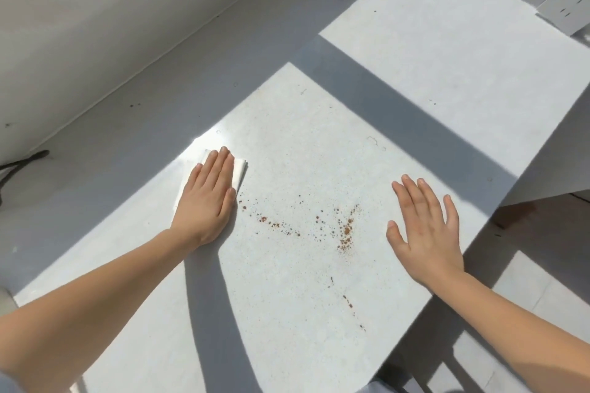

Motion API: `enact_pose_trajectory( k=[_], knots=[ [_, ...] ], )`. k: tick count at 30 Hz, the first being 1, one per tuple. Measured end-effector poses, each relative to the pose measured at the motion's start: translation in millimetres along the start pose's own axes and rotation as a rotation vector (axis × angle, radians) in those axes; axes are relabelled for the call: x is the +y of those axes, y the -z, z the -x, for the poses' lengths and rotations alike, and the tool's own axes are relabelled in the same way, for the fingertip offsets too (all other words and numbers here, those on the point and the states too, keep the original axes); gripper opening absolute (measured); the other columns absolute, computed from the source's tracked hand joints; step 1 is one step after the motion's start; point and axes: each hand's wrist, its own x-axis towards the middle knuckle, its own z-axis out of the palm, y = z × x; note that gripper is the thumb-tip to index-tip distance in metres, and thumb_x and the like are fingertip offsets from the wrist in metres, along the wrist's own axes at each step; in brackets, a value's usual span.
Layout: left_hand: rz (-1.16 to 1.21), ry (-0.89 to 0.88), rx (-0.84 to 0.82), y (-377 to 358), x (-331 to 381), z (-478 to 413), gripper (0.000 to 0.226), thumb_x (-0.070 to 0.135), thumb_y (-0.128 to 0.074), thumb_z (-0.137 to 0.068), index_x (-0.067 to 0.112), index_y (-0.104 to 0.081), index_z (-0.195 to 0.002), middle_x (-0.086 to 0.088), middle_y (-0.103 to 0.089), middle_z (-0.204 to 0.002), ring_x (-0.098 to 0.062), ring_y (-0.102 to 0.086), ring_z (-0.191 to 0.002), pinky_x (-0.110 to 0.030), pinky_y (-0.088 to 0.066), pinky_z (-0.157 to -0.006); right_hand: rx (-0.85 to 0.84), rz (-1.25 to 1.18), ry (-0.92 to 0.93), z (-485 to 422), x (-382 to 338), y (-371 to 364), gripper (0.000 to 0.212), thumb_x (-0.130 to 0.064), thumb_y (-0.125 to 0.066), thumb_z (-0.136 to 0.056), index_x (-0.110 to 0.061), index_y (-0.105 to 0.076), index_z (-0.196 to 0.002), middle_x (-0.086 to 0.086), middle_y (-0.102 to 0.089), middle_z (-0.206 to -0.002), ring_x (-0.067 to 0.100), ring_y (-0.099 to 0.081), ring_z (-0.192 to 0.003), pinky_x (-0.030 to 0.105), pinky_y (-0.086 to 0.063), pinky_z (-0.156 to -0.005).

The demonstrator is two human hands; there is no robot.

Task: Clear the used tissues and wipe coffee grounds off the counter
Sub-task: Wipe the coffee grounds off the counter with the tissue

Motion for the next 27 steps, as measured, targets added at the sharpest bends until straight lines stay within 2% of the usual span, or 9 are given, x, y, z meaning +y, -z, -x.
enact_pose_trajectory(
  k=[6,9,14,17,22,27],
  knots=[
    [-0.013,-0.223,-0.037,-12,64,20,0.058,0.035,-0.011,-0.098,0.013,-0.002,-0.151,-0.003,0.001,-0.16,-0.016,0.008,-0.147,-0.036,0.001,-0.119,-0.01,0.017,-0.008,0,0,-1,0.066,-0.045,-0.021,-0.09,-0.022,-0.016,-0.152,-0.004,-0.011,-0.161,0.015,-0.006,-0.149,0.048,-0.007,-0.119],
    [0.014,-0.25,-0.027,-22,105,34,0.058,0.033,-0.015,-0.098,0.012,-0.005,-0.151,-0.004,-0.001,-0.16,-0.018,0.005,-0.147,-0.036,-0.001,-0.118,-0.009,0.017,-0.011,0,0,-1,0.066,-0.045,-0.022,-0.091,-0.022,-0.016,-0.152,-0.005,-0.012,-0.161,0.016,-0.007,-0.149,0.049,-0.008,-0.119],
    [0.046,-0.101,0.01,-35,143,51,0.059,0.033,-0.01,-0.097,0.013,0.002,-0.151,-0.001,0.01,-0.159,-0.017,0.012,-0.147,-0.034,0.004,-0.118,-0.004,0.015,-0.008,0,1,-3,0.066,-0.046,-0.022,-0.091,-0.023,-0.015,-0.152,-0.005,-0.013,-0.161,0.015,-0.008,-0.148,0.049,-0.011,-0.118],
    [0.081,0.031,0.058,-36,157,59,0.059,0.031,-0.013,-0.096,0.011,-0.004,-0.151,-0.003,0.003,-0.159,-0.018,0.008,-0.147,-0.034,0.003,-0.118,0.005,0.015,-0.012,0,1,-3,0.066,-0.046,-0.022,-0.091,-0.024,-0.015,-0.152,-0.006,-0.012,-0.161,0.014,-0.007,-0.148,0.049,-0.01,-0.118],
    [0.192,0.382,0.17,-39,165,54,0.061,0.032,-0.009,-0.094,0.009,-0.002,-0.15,-0.003,0.007,-0.159,-0.014,0.011,-0.146,-0.033,0.008,-0.118,0.009,0.015,-0.006,0,1,-5,0.065,-0.047,-0.018,-0.091,-0.026,-0.008,-0.152,-0.008,-0.006,-0.162,0.012,-0.002,-0.148,0.046,-0.004,-0.119],
    [0.193,0.523,0.209,-39,144,54,0.06,0.03,-0.013,-0.095,0.006,-0.006,-0.15,-0.008,-0.003,-0.16,-0.02,0.002,-0.148,-0.038,0.001,-0.12,0.032,-0.009,0.003,0,3,-6,0.064,-0.047,-0.017,-0.092,-0.025,-0.009,-0.152,-0.007,-0.006,-0.162,0.012,-0.002,-0.148,0.046,-0.004,-0.119]
  ],
)
